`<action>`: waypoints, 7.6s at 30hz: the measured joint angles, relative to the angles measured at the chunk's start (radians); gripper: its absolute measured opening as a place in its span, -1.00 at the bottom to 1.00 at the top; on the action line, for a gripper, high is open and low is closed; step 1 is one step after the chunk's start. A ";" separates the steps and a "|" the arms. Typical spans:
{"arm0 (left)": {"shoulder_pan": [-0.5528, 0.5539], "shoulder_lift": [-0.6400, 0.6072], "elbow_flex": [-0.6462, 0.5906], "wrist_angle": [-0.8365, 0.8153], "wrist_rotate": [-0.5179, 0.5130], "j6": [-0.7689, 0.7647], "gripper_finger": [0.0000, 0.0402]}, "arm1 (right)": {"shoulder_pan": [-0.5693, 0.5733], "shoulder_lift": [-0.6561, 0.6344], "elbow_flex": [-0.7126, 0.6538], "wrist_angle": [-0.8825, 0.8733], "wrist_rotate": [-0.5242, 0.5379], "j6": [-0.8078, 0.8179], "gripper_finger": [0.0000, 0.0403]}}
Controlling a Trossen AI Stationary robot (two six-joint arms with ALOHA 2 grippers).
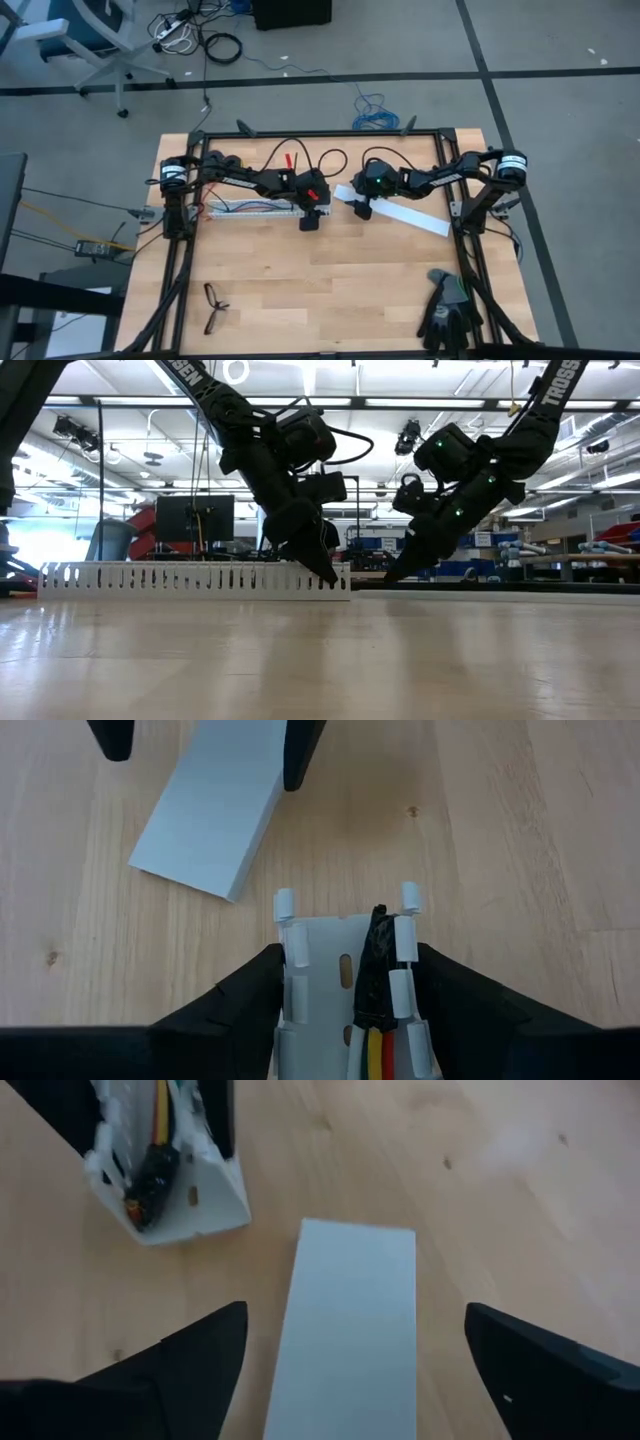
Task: Ziptie cables
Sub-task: Close the white cable duct
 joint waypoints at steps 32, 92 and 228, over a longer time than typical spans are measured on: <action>0.001 0.000 0.001 0.009 0.000 0.003 0.09 | 0.000 0.062 0.002 -0.067 -0.006 0.081 0.09; -0.001 -0.002 0.041 -0.135 -0.020 -0.002 0.09 | 0.118 -0.045 0.000 -0.002 -0.017 0.046 0.48; -0.004 0.000 0.040 -0.081 -0.015 -0.027 0.09 | 0.174 0.041 0.001 -0.087 0.002 0.081 0.06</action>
